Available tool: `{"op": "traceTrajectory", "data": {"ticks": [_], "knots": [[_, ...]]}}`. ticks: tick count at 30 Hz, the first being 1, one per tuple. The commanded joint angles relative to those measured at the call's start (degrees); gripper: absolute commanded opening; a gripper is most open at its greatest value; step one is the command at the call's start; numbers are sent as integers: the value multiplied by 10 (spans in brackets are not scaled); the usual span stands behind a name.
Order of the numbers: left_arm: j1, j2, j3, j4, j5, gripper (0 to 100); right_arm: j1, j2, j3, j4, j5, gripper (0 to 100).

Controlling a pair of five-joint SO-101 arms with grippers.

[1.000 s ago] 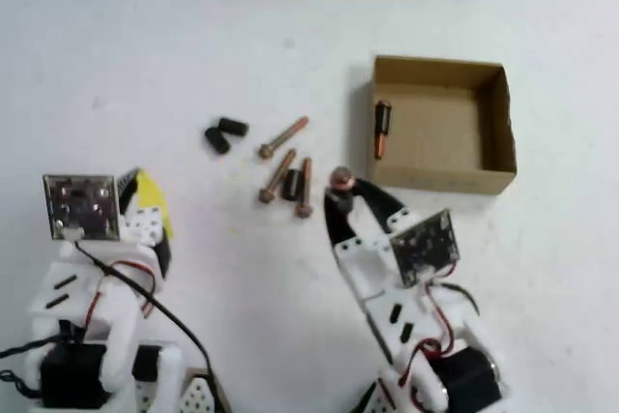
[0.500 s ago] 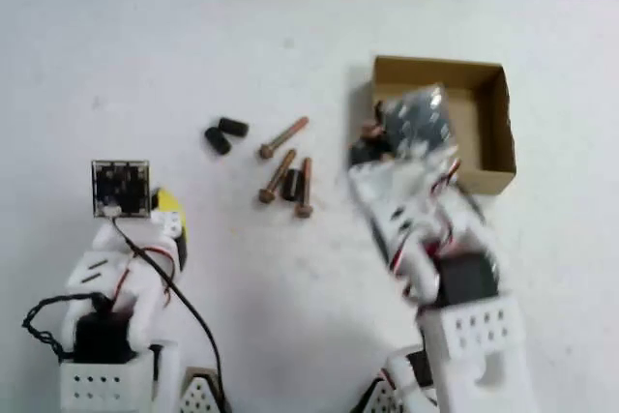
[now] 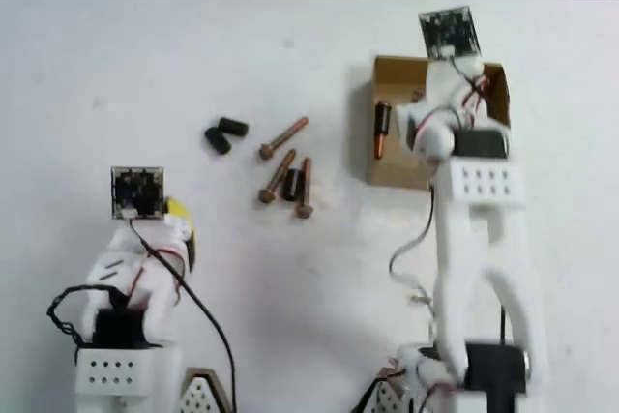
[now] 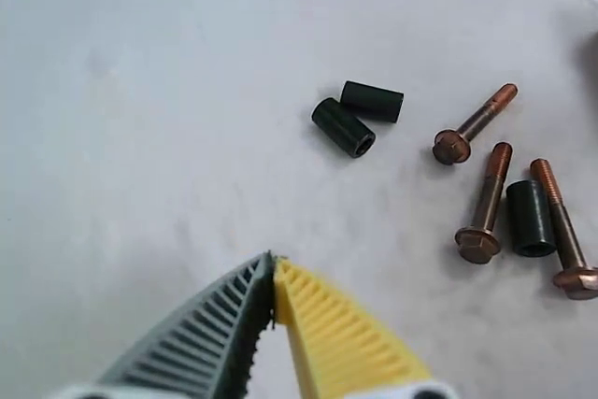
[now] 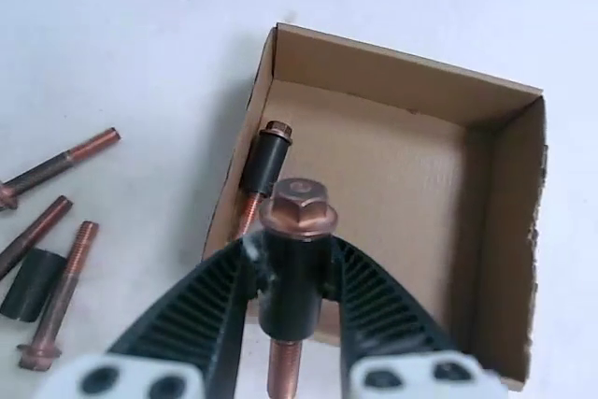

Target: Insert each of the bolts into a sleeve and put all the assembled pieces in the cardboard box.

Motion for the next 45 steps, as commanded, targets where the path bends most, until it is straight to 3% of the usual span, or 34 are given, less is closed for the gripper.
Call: {"op": "traceTrajectory", "data": {"ticks": [1, 13, 22, 25, 31, 45], "knots": [[-4, -7, 4, -18, -6, 23, 13, 88, -114, -1, 10, 18], [-4, -7, 10, -15, -8, 22, 13, 386, -354, 0, 7, 18], [-4, -7, 36, -40, -8, 22, 4, 506, -425, 0, 10, 19], [-4, -7, 37, -40, -8, 22, -1, 515, -425, 0, 10, 41], [-4, -7, 37, -40, -8, 22, -9, 512, -425, 0, 10, 184], [-4, -7, 35, -40, -8, 22, -15, 352, -427, 79, 4, 187]]}}
